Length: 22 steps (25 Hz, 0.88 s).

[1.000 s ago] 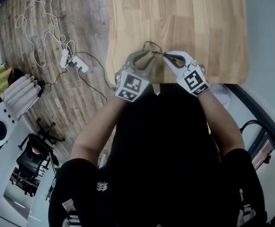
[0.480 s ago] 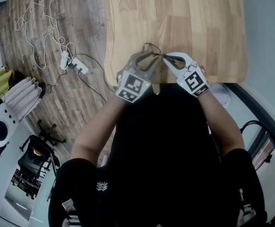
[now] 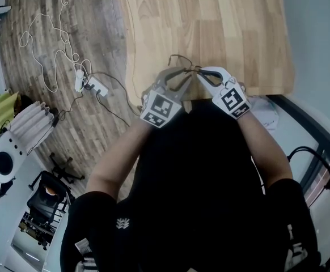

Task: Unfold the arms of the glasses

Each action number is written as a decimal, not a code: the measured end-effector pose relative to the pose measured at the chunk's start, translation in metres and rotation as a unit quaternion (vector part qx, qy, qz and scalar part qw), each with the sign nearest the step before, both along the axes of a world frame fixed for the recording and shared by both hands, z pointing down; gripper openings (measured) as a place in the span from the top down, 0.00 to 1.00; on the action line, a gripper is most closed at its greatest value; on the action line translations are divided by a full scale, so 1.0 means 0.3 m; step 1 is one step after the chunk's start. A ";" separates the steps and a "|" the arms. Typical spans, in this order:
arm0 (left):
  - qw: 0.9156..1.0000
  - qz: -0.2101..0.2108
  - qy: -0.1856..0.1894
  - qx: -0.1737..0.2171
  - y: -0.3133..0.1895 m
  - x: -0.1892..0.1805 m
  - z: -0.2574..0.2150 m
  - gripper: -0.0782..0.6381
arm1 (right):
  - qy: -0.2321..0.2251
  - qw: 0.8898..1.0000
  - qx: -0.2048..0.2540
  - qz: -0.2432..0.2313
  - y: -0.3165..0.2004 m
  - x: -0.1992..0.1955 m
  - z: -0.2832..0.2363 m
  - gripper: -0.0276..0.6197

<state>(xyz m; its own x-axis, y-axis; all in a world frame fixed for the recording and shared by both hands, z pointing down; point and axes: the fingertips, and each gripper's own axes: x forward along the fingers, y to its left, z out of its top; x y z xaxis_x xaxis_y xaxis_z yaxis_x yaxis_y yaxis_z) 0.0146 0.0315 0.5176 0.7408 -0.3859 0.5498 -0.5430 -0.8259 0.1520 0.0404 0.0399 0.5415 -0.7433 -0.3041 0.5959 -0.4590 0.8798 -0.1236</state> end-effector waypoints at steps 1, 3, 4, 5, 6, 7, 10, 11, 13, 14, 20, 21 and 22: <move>1.000 0.004 0.001 0.000 0.010 0.007 -0.002 0.75 | 0.001 1.000 -0.001 0.004 0.009 0.008 0.000 0.91; 1.000 0.015 0.005 0.002 0.027 0.022 -0.014 0.75 | 0.005 1.000 -0.001 0.012 0.023 0.026 -0.002 0.91; 1.000 0.021 0.007 0.003 0.034 0.031 -0.022 0.75 | 0.007 1.000 -0.001 0.016 0.028 0.036 -0.002 0.91; 1.000 0.027 0.008 0.006 0.041 0.040 -0.029 0.75 | 0.009 1.000 0.000 0.021 0.033 0.047 -0.003 0.90; 0.999 0.033 0.009 0.008 0.045 0.049 -0.035 0.75 | 0.011 1.000 0.000 0.027 0.036 0.059 -0.003 0.90; 0.999 0.038 0.009 0.011 0.046 0.057 -0.041 0.75 | 0.012 0.999 0.000 0.033 0.037 0.072 -0.003 0.90; 0.999 0.048 0.012 0.015 0.051 0.077 -0.059 0.75 | 0.017 0.998 0.001 0.052 0.046 0.120 -0.005 0.90; 0.998 0.052 0.013 0.016 0.056 0.084 -0.065 0.75 | 0.020 0.998 0.001 0.059 0.052 0.137 -0.006 0.90; 0.998 0.062 0.016 0.018 0.066 0.098 -0.075 0.75 | 0.022 0.997 0.000 0.074 0.062 0.170 -0.003 0.90; 0.997 0.067 0.017 0.019 0.070 0.106 -0.080 0.75 | 0.024 0.996 -0.002 0.081 0.067 0.184 0.000 0.90; 0.994 0.100 0.032 0.026 0.100 0.162 -0.117 0.75 | 0.027 0.993 -0.003 0.117 0.096 0.215 -0.003 0.90; 0.994 0.104 0.035 0.026 0.106 0.171 -0.121 0.75 | 0.026 0.992 -0.002 0.121 0.098 0.214 -0.007 0.90; 0.993 0.109 0.039 0.026 0.111 0.180 -0.126 0.75 | 0.027 0.992 0.000 0.126 0.101 0.214 -0.012 0.90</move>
